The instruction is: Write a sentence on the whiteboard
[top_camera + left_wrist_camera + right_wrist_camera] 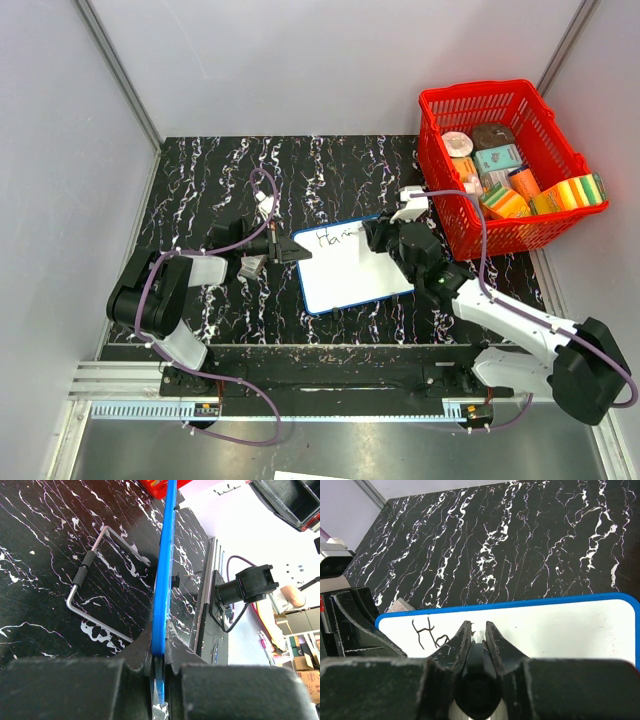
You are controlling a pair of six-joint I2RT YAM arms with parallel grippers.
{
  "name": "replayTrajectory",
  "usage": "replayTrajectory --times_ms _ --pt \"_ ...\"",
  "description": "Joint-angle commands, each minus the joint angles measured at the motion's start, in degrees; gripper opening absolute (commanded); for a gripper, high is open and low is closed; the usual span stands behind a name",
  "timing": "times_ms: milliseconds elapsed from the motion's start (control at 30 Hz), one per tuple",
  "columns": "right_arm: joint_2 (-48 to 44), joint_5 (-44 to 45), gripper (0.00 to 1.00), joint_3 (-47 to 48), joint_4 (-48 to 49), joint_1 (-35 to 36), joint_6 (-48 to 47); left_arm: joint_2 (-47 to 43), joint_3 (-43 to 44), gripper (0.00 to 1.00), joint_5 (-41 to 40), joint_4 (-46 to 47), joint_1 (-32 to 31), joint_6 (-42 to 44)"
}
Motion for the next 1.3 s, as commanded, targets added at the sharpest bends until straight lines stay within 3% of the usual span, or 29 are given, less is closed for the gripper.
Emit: replayTrajectory --times_ms 0,600,900,1267 --pt "-1.87 -0.14 0.0 -0.4 -0.15 -0.51 -0.07 -0.26 0.38 0.0 -4.25 -2.51 -0.42 7.32" --pt "-0.72 -5.24 0.0 -1.98 3.28 -0.42 3.18 -0.26 0.38 0.0 -4.34 -2.68 -0.42 7.41" --pt "-7.05 -1.73 0.0 -3.21 2.67 -0.6 2.48 -0.18 0.38 0.0 -4.26 -2.77 -0.42 7.41" --pt "-4.24 1.79 0.0 0.21 -0.15 -1.56 -0.87 -0.44 0.47 0.0 -4.43 -2.68 -0.42 7.41"
